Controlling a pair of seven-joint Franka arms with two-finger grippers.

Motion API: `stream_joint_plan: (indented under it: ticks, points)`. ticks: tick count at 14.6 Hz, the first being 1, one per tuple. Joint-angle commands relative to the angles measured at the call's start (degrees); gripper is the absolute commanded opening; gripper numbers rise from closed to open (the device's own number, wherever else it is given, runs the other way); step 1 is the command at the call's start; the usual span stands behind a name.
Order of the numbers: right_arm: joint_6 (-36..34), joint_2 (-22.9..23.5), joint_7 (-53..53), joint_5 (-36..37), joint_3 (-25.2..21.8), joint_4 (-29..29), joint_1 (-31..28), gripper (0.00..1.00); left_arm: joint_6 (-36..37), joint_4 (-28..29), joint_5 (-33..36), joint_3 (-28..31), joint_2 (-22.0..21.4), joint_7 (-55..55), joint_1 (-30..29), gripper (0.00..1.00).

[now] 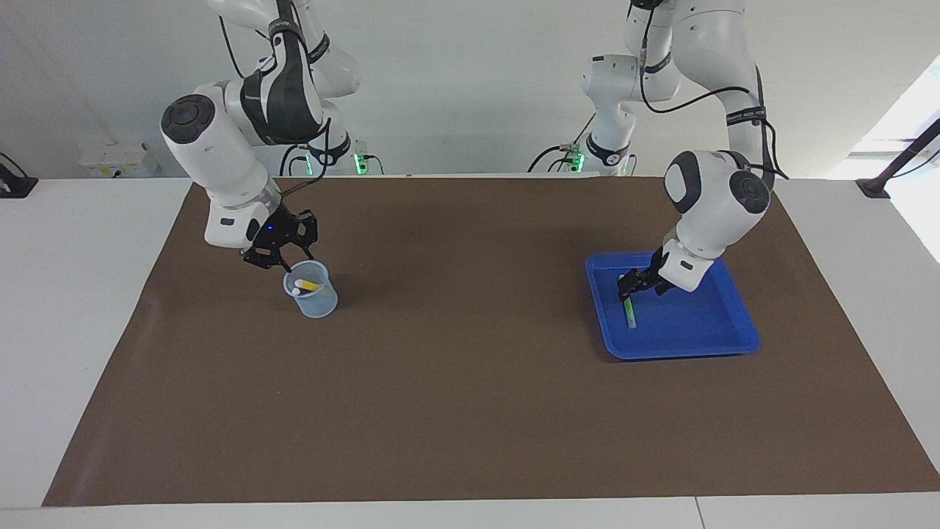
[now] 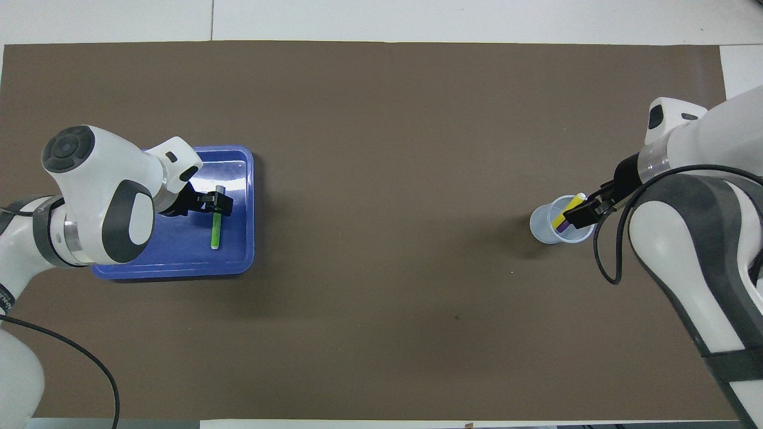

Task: Transfer and insert pens with both arms
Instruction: 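Grasp the green pen with the left gripper while the right gripper returns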

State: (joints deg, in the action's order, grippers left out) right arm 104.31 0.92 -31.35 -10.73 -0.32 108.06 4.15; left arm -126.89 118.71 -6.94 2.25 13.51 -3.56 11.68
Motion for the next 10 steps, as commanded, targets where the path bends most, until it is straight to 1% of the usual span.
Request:
stream_joint_plan:
  ticks: [1,4,6,8,10]
  points:
    - [-2.3,-0.6,3.9,-9.3,0.8,-1.4,-0.1,1.0,-1.5,-0.1,2.0,0.1,1.0,-2.5,0.7,0.91]
    - [-1.7,-0.7,20.0,-17.2,1.0,-1.1,3.4,1.0,-1.9,-0.5,2.0,0.1,2.1,-2.5,1.5,0.81]
    - [0.7,-0.9,29.2,-24.8,1.0,-0.7,5.2,1.0,-1.9,-0.9,2.0,0.1,2.3,-2.4,1.5,0.73]
    - [3.1,-0.9,33.6,-29.9,1.0,-0.3,6.4,1.0,-1.9,-0.8,2.0,0.1,2.3,-2.4,1.5,0.6]
    - [5.0,-2.0,36.2,-33.6,1.0,2.0,7.2,1.0,-1.9,-0.9,2.0,0.1,2.3,-2.4,1.5,0.45]
